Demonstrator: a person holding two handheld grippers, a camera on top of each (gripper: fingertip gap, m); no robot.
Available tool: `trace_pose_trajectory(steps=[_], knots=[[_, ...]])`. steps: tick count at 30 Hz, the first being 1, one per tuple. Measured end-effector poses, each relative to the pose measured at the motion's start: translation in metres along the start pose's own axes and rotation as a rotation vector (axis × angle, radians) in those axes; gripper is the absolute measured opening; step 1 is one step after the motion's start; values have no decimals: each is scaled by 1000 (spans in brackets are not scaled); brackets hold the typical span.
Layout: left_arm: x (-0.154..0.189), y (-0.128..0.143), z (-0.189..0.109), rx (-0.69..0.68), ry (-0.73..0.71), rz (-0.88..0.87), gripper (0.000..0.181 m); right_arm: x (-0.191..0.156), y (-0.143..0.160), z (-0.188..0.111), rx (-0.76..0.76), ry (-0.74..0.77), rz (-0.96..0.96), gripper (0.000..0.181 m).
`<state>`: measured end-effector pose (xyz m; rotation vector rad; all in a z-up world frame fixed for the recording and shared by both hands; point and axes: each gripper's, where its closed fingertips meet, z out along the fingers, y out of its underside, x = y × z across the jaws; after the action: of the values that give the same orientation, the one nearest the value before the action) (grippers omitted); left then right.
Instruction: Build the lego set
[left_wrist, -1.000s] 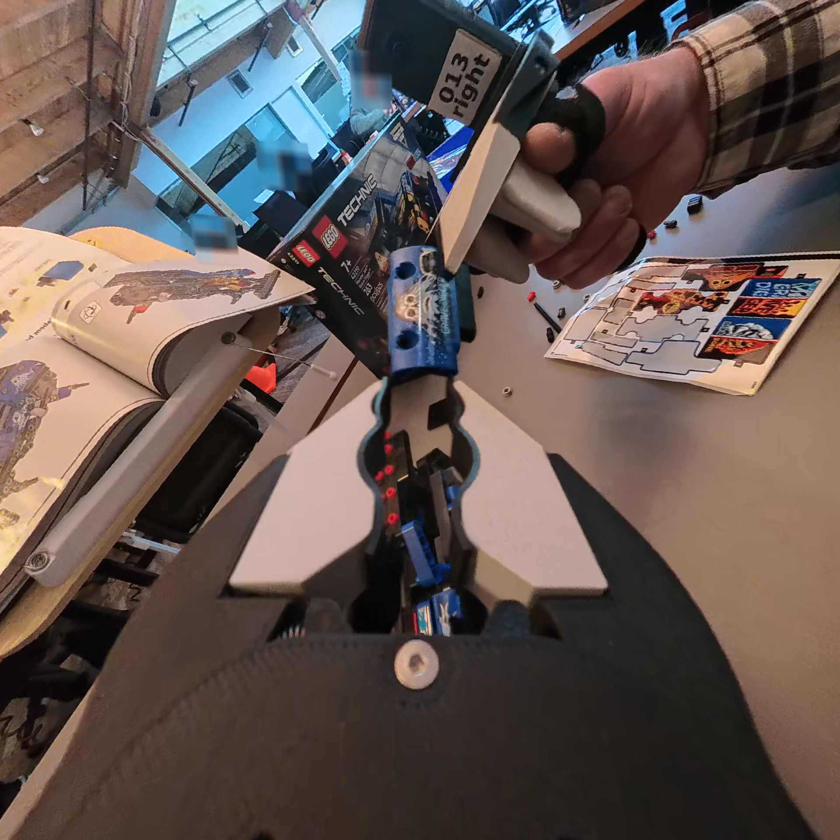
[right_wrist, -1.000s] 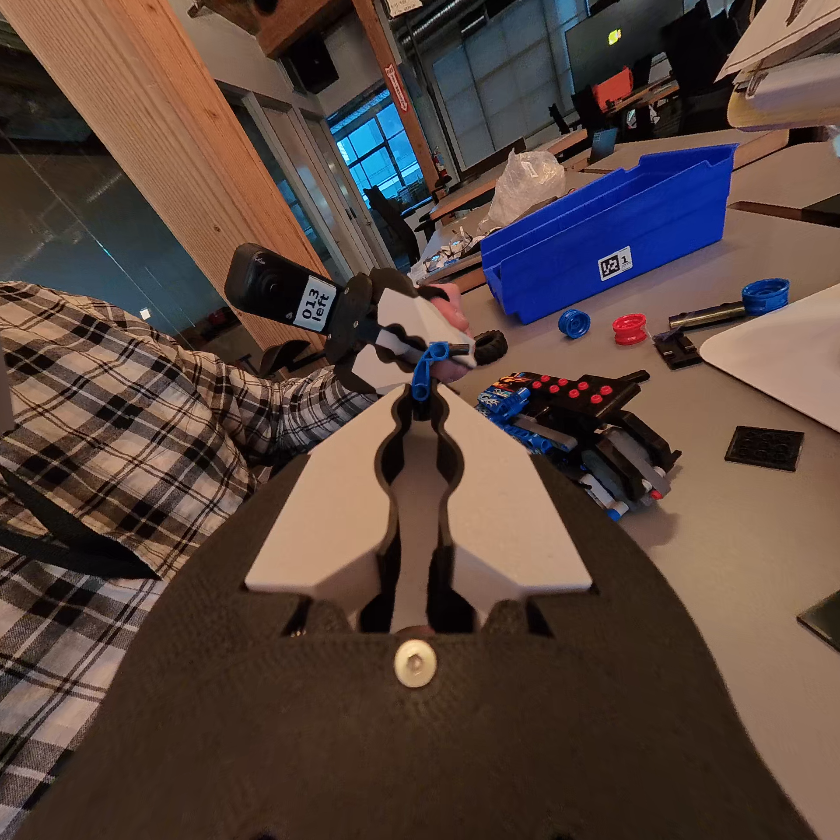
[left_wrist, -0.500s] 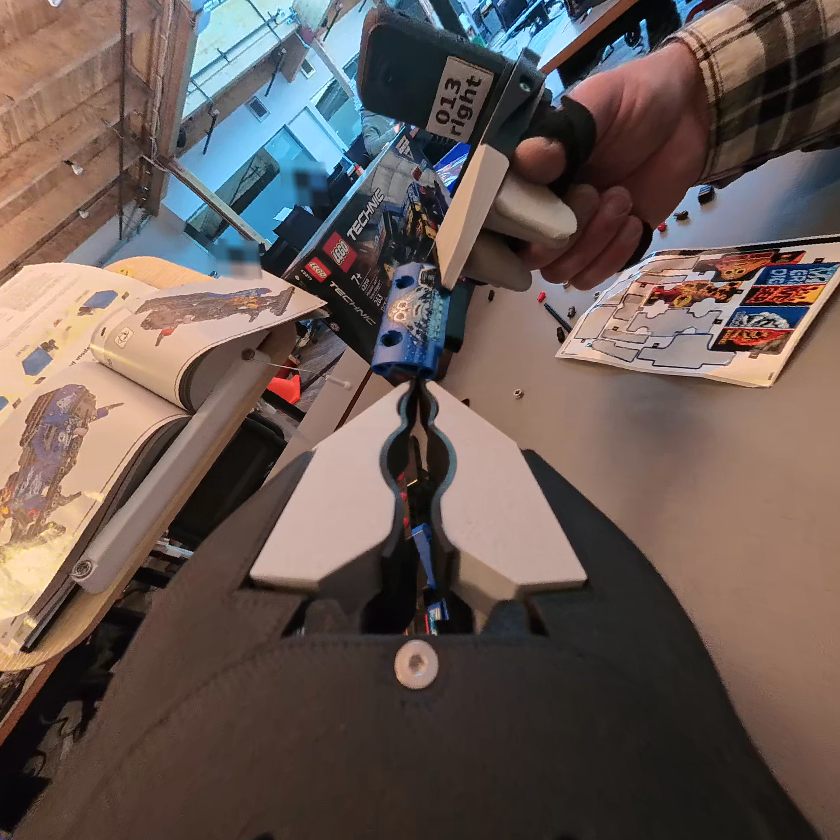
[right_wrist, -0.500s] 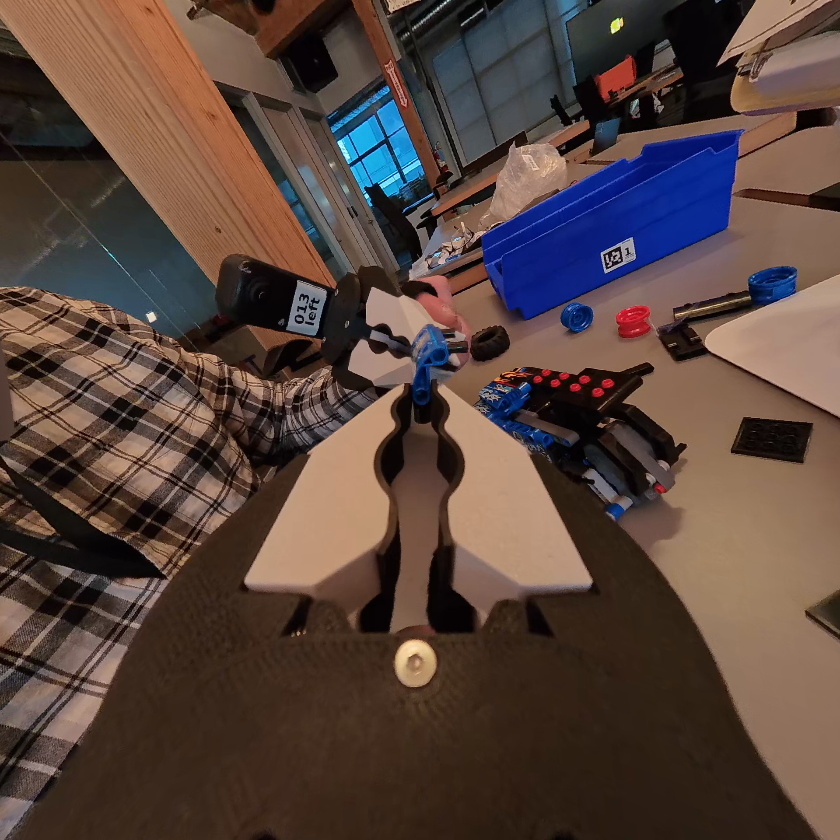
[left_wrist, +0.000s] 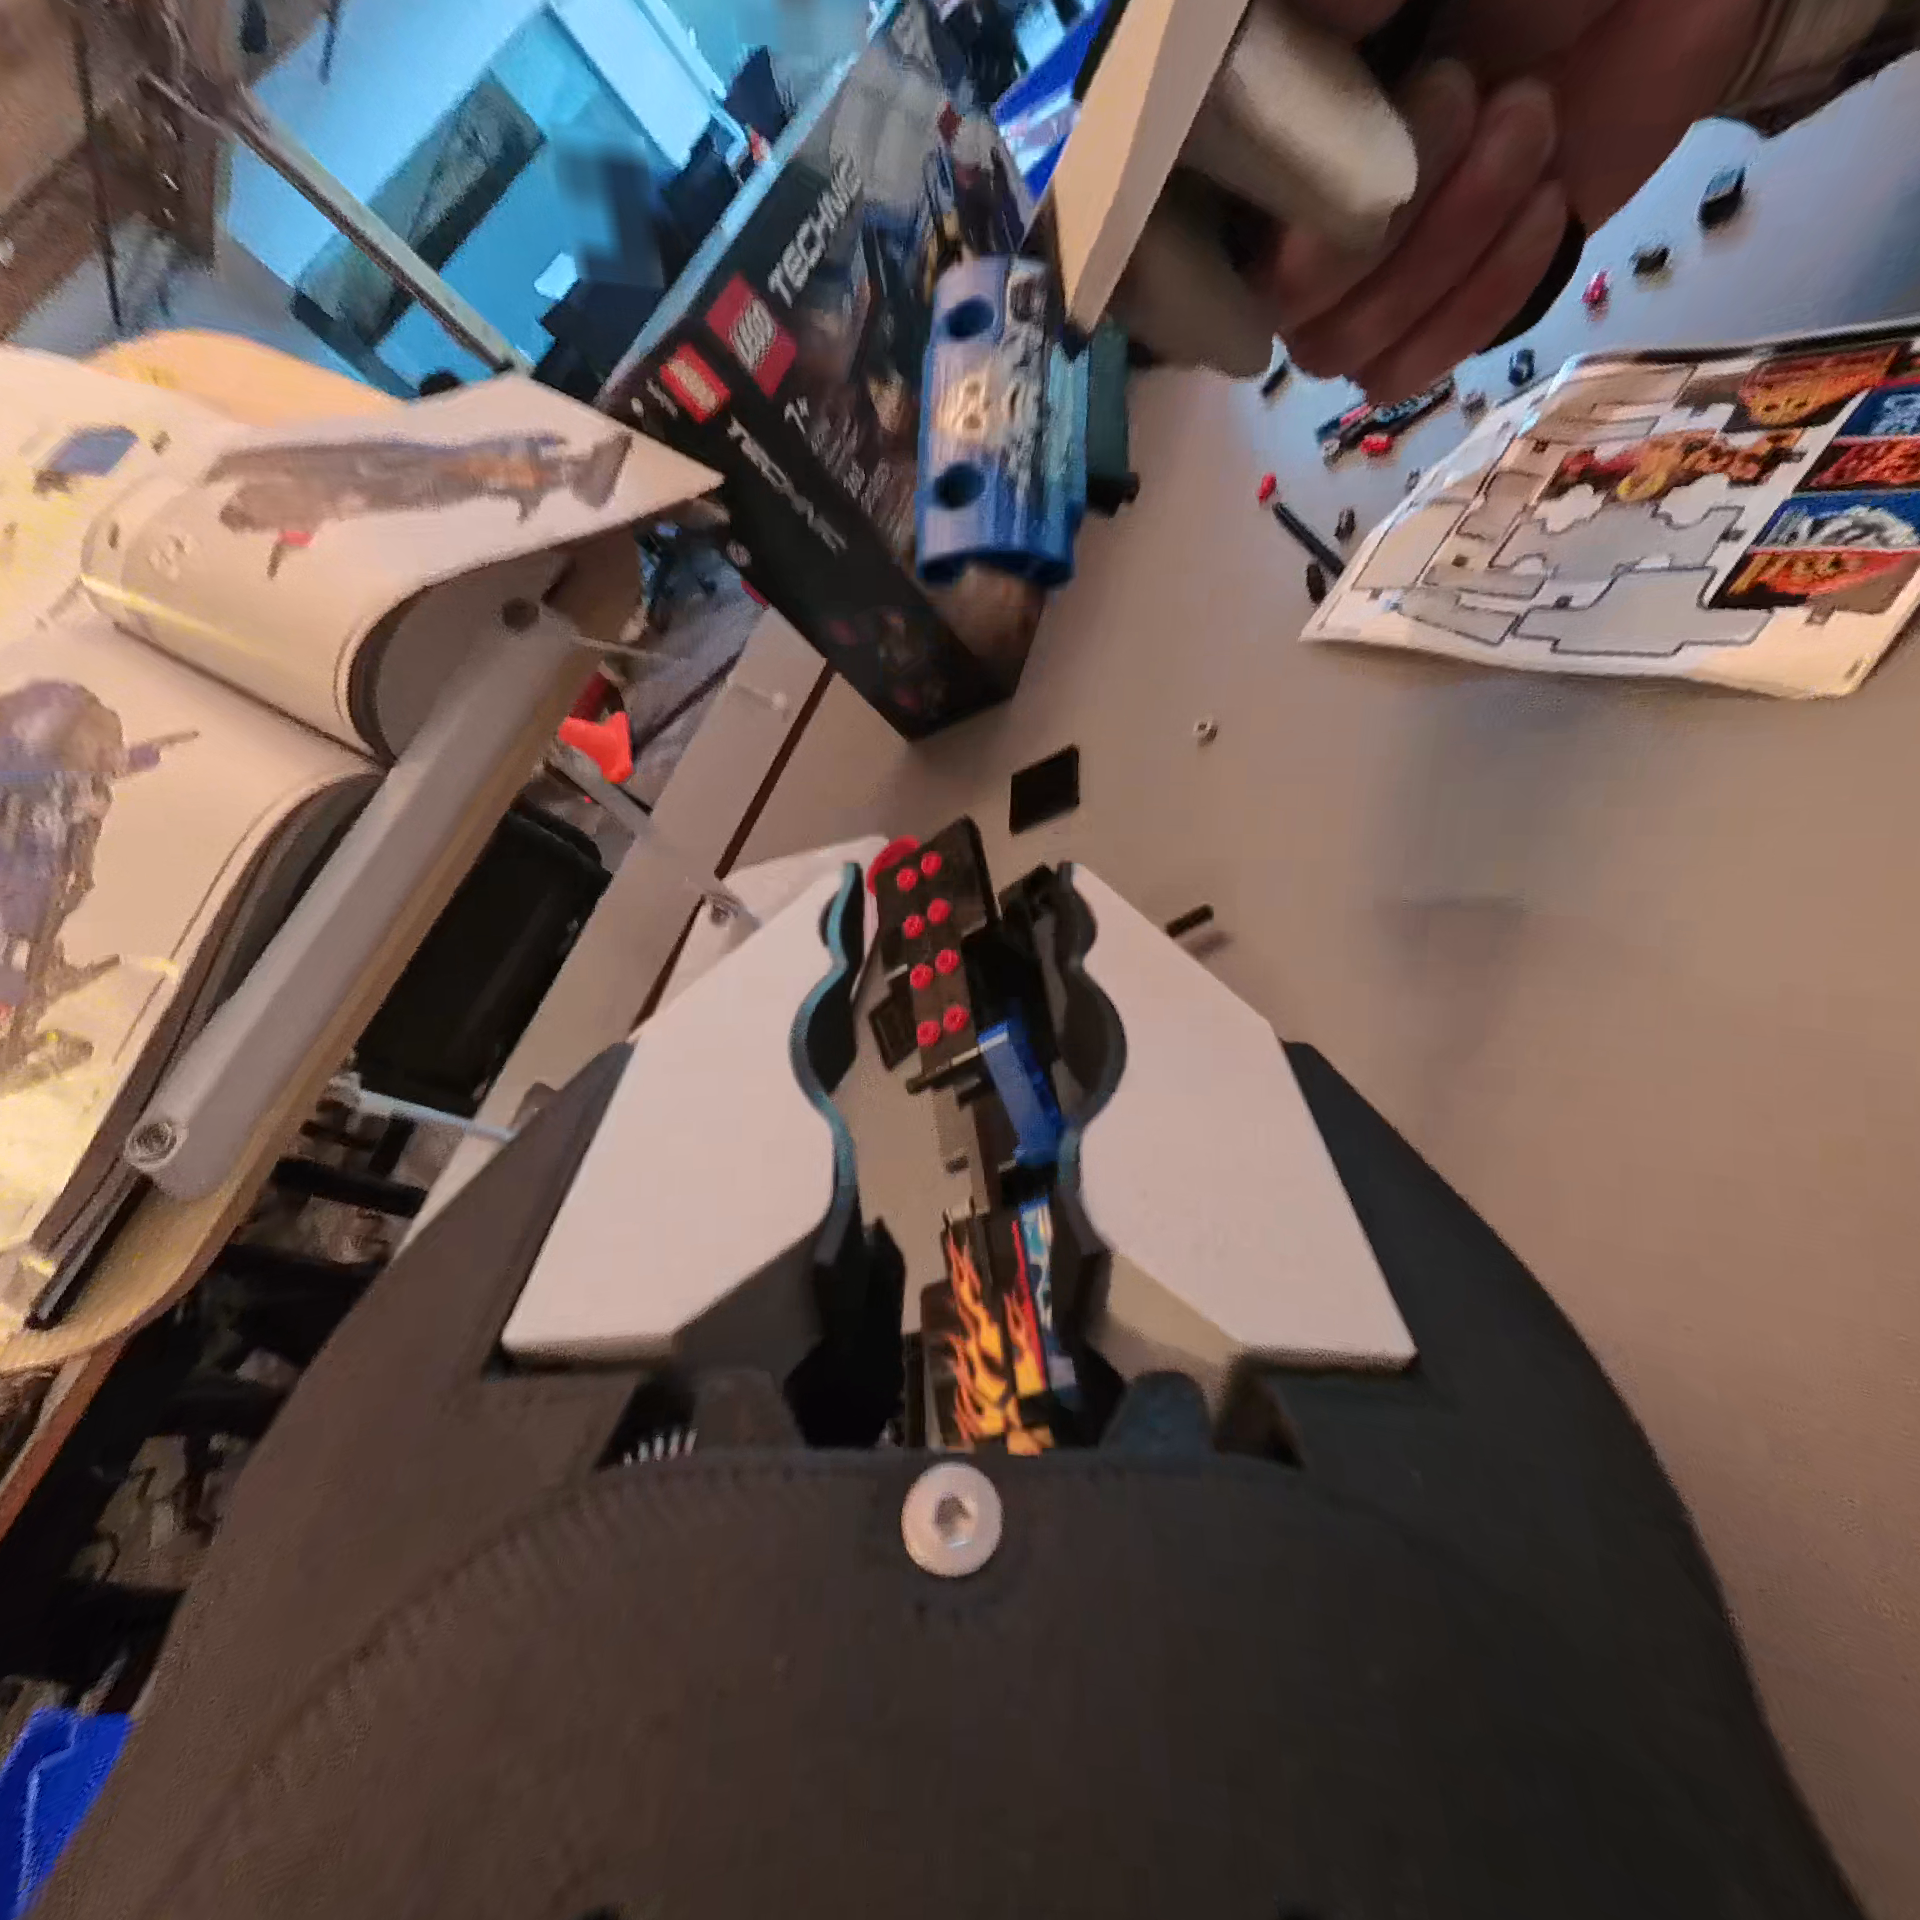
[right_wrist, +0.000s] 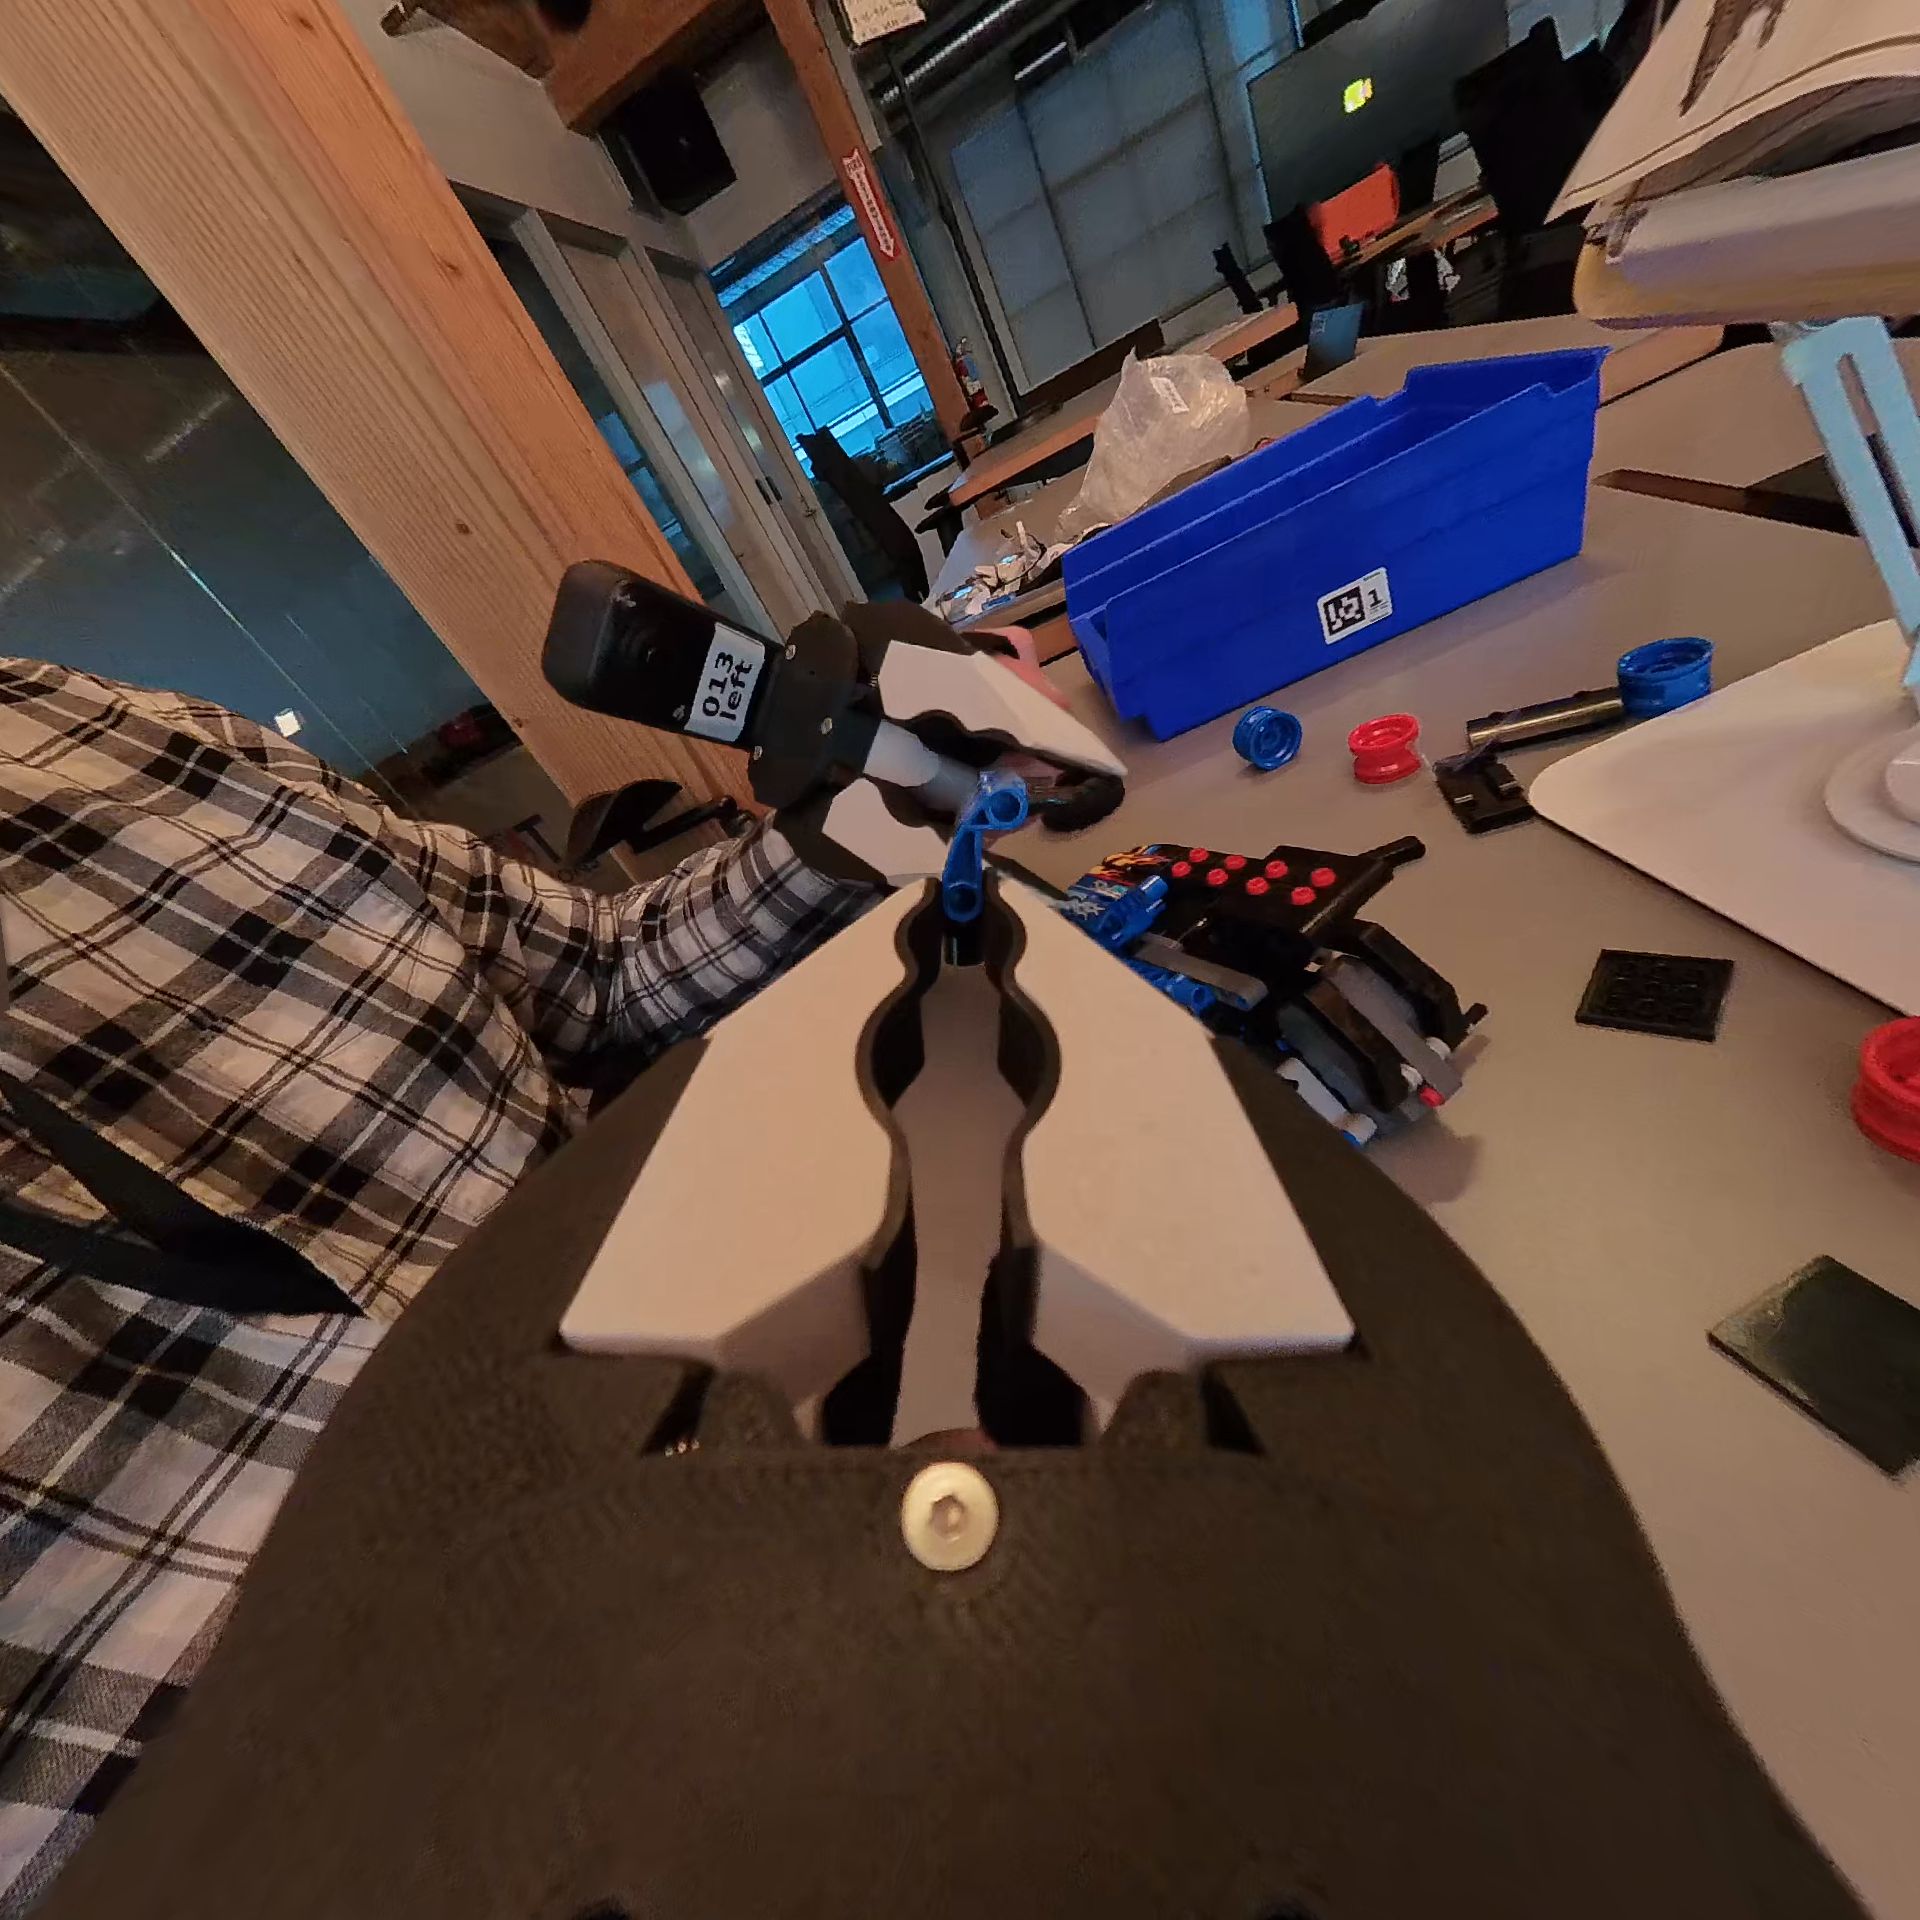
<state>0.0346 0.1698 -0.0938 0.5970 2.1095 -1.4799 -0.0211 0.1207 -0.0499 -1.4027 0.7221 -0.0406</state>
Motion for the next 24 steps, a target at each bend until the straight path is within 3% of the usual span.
trace_pose_trajectory(steps=[7, 17, 24], knots=[[-4, 5, -9, 4, 29, -50, 38, 6, 3, -3, -19, 24, 2, 5], [16, -9, 8, 9, 18, 81, 31, -5, 21, 9, -96, -47, 17, 5], [27, -25, 8, 69, 24, 143, 6, -5, 33, 16, -140, -61, 43, 6]])
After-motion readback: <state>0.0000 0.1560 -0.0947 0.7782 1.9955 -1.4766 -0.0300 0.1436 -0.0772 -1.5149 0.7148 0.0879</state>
